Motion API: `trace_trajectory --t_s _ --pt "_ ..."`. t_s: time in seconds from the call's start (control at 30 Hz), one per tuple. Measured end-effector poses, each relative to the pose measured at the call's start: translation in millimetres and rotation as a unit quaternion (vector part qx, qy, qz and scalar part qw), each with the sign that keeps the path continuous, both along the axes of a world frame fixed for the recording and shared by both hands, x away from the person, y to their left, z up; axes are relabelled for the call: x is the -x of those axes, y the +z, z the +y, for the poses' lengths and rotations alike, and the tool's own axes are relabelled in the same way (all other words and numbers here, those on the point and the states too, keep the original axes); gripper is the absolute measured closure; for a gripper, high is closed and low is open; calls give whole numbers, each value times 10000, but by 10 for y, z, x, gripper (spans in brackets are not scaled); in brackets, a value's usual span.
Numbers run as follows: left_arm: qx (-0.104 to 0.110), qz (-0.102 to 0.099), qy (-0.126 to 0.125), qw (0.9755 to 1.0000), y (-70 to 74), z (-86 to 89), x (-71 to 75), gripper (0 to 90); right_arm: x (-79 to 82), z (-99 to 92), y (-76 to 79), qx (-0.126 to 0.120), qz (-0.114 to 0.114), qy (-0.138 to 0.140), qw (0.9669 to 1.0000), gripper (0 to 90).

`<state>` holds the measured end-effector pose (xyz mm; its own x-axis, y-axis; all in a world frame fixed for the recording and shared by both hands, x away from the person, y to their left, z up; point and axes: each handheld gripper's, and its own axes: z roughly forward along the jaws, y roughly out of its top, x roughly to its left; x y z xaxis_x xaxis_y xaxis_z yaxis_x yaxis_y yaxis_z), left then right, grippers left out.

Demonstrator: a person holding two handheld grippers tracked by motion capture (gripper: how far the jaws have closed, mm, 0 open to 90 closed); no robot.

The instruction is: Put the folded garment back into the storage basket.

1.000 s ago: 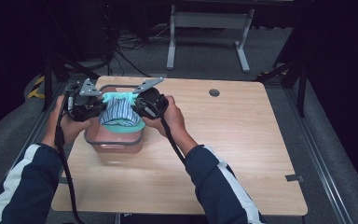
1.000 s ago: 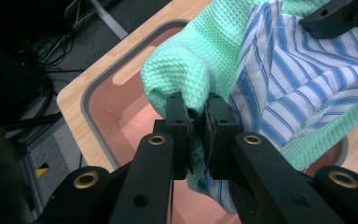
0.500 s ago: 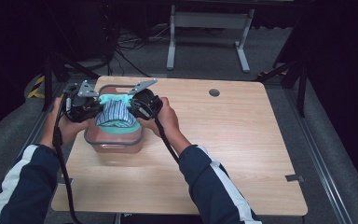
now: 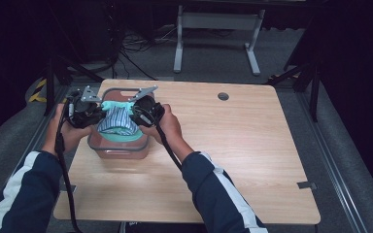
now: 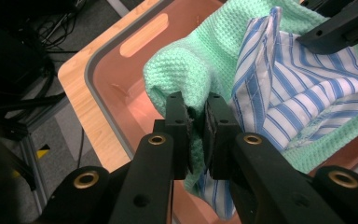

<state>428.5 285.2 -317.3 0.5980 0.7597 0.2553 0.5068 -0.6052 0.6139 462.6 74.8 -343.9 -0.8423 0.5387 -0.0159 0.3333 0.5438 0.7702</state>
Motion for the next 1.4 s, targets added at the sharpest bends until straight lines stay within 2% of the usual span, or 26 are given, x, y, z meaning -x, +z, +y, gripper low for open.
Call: trace_trajectory --t_s 0.27,0.37,0.4,0.57,0.7,0.83,1.0,1.2,1.37,1.4 --pt "78 92 79 9999 -218 26 -50 818 -17 67 -134 119 95 46 9999 795" --pt "77 127 108 9998 -258 36 -70 818 -28 79 -171 137 140 37 9998 792" --pt "34 195 113 9997 -263 41 -78 817 -34 86 -195 149 181 50 9997 790" --pt "72 168 127 9998 -362 34 -100 814 -52 103 -263 232 227 54 9995 786" --pt "28 279 133 9995 -417 35 -112 810 -69 101 -314 254 280 44 9993 775" --pt "4 304 154 9994 -467 27 -120 795 -79 101 -376 327 327 52 9989 759" --pt "20 231 238 9994 -499 28 -132 723 -87 86 -390 354 337 12 9988 709" --pt "170 107 302 9993 -477 39 -103 619 -84 29 -363 386 303 -56 9988 677" --pt "267 -50 294 9992 -430 26 -29 564 -44 -35 -329 400 207 -10 9990 623" --pt "368 -120 249 9989 -404 3 26 552 -27 -56 -318 425 170 -11 9990 613"
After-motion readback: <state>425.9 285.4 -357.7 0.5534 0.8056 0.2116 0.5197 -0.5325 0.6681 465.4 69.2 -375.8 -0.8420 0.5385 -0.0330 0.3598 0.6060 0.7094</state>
